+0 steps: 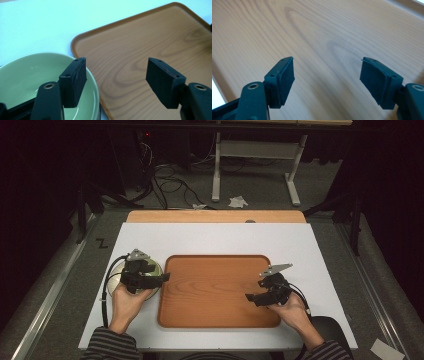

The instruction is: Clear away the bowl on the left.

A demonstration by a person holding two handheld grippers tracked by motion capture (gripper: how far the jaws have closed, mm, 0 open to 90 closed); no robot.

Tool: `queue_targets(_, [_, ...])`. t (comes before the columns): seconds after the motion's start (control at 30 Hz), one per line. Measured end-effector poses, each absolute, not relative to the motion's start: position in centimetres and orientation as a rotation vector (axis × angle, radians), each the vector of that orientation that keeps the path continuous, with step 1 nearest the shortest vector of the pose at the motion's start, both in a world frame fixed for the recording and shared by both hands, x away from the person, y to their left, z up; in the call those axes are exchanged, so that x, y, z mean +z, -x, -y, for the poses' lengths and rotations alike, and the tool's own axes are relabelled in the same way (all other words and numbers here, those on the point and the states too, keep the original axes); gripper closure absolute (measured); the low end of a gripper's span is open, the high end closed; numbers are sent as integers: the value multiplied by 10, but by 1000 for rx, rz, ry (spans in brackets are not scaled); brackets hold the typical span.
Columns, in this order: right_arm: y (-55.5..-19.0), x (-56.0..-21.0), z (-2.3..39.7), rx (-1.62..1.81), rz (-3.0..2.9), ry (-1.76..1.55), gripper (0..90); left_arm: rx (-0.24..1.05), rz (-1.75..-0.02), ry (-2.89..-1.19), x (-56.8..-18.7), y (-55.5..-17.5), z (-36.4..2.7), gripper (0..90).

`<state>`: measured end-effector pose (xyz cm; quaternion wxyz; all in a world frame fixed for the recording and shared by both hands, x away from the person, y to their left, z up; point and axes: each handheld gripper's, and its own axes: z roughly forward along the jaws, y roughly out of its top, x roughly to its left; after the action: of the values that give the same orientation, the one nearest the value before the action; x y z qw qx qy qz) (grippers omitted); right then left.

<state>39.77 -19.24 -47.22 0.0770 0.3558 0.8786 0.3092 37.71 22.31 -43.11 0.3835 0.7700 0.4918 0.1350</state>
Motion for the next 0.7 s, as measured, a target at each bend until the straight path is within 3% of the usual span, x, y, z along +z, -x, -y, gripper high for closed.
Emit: queue_targets(0.7, [-396, -472, 190, 929, -2673, -1009, 270, 412, -1366, -1911, -432, -380, -248, 356])
